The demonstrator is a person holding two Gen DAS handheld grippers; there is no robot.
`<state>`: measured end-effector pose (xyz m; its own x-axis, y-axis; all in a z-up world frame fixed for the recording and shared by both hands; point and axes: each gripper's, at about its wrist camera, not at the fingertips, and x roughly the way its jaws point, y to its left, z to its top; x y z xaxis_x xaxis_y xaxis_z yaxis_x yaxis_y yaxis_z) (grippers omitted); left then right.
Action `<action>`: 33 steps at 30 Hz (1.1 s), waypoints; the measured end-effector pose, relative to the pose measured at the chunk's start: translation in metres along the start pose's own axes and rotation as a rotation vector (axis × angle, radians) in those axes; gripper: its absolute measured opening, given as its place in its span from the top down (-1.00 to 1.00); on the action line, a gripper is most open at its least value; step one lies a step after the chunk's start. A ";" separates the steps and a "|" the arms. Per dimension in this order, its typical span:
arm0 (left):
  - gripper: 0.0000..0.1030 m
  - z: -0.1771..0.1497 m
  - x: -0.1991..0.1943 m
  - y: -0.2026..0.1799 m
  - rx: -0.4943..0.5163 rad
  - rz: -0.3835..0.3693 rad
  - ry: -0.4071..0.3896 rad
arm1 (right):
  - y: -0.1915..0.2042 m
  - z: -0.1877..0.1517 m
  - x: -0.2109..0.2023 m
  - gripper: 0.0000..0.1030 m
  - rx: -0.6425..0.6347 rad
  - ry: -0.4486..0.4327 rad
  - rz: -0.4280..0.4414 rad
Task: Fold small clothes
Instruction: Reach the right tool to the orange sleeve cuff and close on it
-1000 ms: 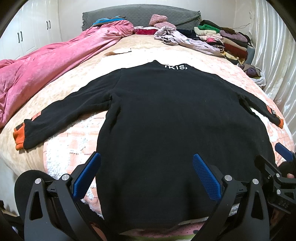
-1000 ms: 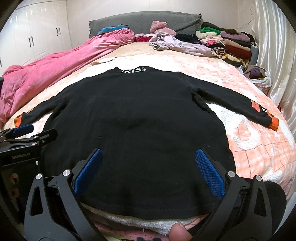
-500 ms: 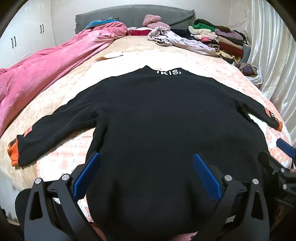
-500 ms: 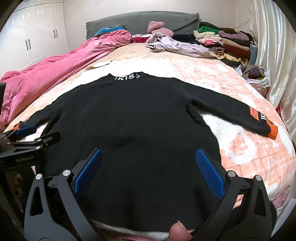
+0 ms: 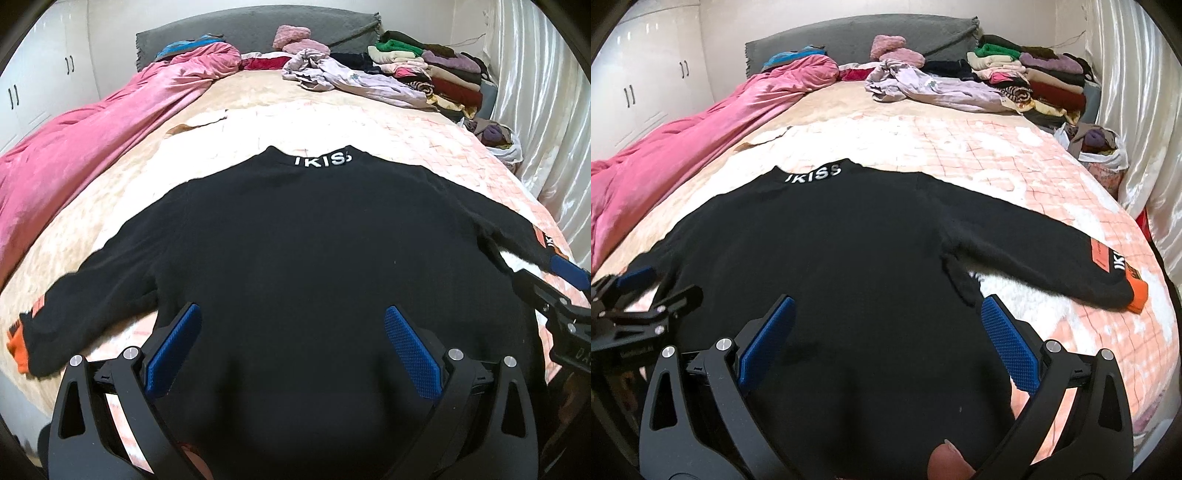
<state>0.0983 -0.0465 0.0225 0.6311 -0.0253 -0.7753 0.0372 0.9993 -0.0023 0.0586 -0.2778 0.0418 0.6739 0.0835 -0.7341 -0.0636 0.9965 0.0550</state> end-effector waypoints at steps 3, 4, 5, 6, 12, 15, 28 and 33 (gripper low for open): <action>-0.92 0.013 0.003 -0.003 -0.002 -0.011 -0.010 | -0.001 0.014 0.005 -0.84 0.004 0.002 -0.008; -0.92 0.018 0.004 -0.005 -0.004 -0.011 -0.015 | -0.002 0.019 0.007 -0.84 0.006 -0.001 -0.011; -0.92 0.023 0.006 -0.006 -0.004 -0.013 -0.019 | -0.002 0.023 0.007 -0.84 0.009 -0.005 -0.014; -0.92 0.029 0.008 -0.007 -0.003 -0.016 -0.020 | -0.002 0.028 0.008 -0.84 0.013 -0.010 -0.017; -0.92 0.058 0.020 -0.011 0.007 -0.027 -0.030 | -0.014 0.056 0.017 -0.84 0.049 -0.032 -0.047; -0.92 0.070 0.028 -0.008 0.000 -0.030 -0.027 | -0.027 0.067 0.022 -0.84 0.075 -0.045 -0.073; -0.92 0.088 0.071 -0.033 0.034 -0.104 0.017 | -0.141 0.088 0.048 -0.84 0.336 -0.067 -0.294; -0.92 0.084 0.088 -0.054 0.089 -0.118 0.029 | -0.182 0.078 0.052 -0.84 0.411 -0.060 -0.349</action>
<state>0.2169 -0.1052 0.0073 0.5957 -0.1402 -0.7909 0.1787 0.9831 -0.0396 0.1627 -0.4539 0.0464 0.6450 -0.2642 -0.7171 0.4562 0.8859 0.0840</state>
